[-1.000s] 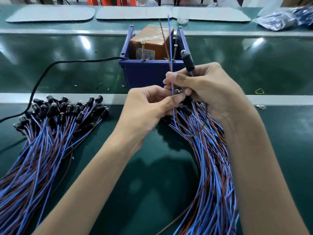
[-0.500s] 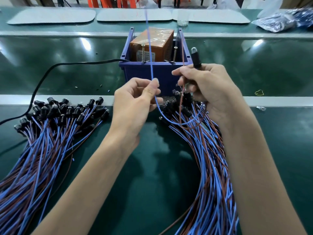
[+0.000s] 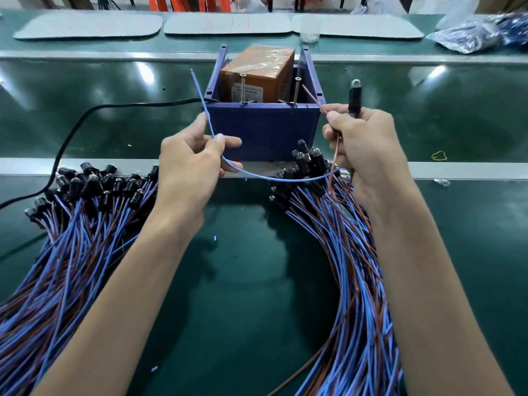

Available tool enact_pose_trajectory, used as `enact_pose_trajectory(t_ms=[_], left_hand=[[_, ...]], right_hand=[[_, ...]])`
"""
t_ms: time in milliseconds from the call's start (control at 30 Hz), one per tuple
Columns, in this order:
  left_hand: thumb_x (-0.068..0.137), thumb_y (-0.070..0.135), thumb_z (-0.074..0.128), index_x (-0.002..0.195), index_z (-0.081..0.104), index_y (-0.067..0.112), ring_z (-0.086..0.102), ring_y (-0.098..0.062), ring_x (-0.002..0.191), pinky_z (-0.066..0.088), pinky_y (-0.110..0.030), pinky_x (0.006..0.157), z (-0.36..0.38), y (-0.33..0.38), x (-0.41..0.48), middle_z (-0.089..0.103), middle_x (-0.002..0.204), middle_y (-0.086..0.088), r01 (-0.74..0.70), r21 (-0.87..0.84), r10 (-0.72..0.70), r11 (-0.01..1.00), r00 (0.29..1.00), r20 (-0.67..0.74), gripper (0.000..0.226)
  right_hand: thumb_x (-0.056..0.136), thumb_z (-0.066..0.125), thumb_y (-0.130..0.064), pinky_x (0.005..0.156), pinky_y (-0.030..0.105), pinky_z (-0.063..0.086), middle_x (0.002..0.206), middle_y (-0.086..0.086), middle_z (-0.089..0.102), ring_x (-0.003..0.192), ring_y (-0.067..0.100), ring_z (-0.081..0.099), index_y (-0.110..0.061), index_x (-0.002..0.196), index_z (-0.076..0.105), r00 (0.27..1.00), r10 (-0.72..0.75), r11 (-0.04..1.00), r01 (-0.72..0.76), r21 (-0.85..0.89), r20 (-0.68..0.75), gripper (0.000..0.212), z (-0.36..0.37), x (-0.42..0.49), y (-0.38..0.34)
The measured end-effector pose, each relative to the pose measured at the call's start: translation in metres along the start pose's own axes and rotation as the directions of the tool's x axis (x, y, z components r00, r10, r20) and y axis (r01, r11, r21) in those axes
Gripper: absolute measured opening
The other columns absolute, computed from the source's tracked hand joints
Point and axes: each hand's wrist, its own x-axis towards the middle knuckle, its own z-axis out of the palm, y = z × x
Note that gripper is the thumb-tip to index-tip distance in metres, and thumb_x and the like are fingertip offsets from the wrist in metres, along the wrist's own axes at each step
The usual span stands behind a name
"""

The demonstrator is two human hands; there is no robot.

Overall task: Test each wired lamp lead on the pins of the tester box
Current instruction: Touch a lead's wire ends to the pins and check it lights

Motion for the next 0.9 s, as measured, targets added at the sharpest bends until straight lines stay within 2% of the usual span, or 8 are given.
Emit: enact_pose_trajectory(t_ms=[133, 300, 467, 700, 900], left_hand=[[0.098, 0.006, 0.048, 0.134, 0.055, 0.012, 0.053, 0.003, 0.043, 0.038, -0.005, 0.048, -0.001, -0.004, 0.002, 0.069, 0.065, 0.017, -0.040, 0.089, 0.037, 0.995, 0.999, 0.040, 0.037], [0.100, 0.007, 0.046, 0.144, 0.041, 0.018, 0.053, 0.002, 0.042, 0.040, -0.011, 0.058, -0.001, -0.008, 0.005, 0.067, 0.063, 0.022, -0.075, 0.184, 0.056, 0.980, 0.993, 0.107, 0.046], [0.100, 0.003, 0.042, 0.135, 0.053, 0.019, 0.051, 0.003, 0.042, 0.035, -0.004, 0.051, 0.000, -0.010, 0.003, 0.065, 0.070, 0.014, -0.076, 0.179, 0.058, 0.981, 0.993, 0.104, 0.040], [0.100, 0.001, 0.039, 0.129, 0.057, 0.019, 0.052, 0.005, 0.045, 0.034, -0.003, 0.050, 0.000, -0.011, 0.004, 0.064, 0.073, 0.010, -0.057, 0.173, 0.047, 0.983, 0.997, 0.064, 0.039], [0.099, -0.002, 0.036, 0.122, 0.061, 0.019, 0.054, 0.003, 0.045, 0.036, -0.005, 0.050, 0.000, -0.010, 0.004, 0.061, 0.084, 0.010, -0.046, 0.159, 0.043, 0.986, 0.999, 0.022, 0.039]], right_hand=[[0.095, 0.044, -0.003, 0.035, 0.009, 0.027, 0.057, -0.008, 0.056, 0.036, -0.004, 0.044, -0.014, 0.095, 0.063, 0.999, 0.053, 0.998, -0.053, 0.028, 0.000, 0.022, 0.001, 0.003, 0.003], [0.094, 0.044, -0.003, 0.034, 0.012, 0.023, 0.046, -0.012, 0.056, 0.035, -0.001, 0.038, -0.014, 0.098, 0.063, 0.997, 0.077, 0.996, -0.078, 0.037, 0.019, 0.022, -0.001, 0.005, 0.003], [0.094, 0.043, -0.002, 0.034, 0.012, 0.022, 0.048, -0.011, 0.055, 0.035, 0.001, 0.035, -0.015, 0.094, 0.063, 0.996, 0.085, 0.994, -0.087, 0.064, 0.043, 0.024, -0.002, 0.004, 0.003], [0.092, 0.042, 0.000, 0.034, 0.013, 0.022, 0.048, -0.011, 0.053, 0.036, 0.000, 0.031, -0.016, 0.088, 0.064, 0.995, 0.077, 0.994, -0.082, 0.077, 0.064, 0.027, -0.002, 0.006, 0.003], [0.090, 0.039, 0.000, 0.034, 0.014, 0.018, 0.043, -0.013, 0.037, 0.035, 0.001, 0.023, -0.012, 0.085, 0.063, 0.993, 0.066, 0.988, -0.078, 0.130, 0.095, 0.028, -0.003, 0.007, 0.005]])
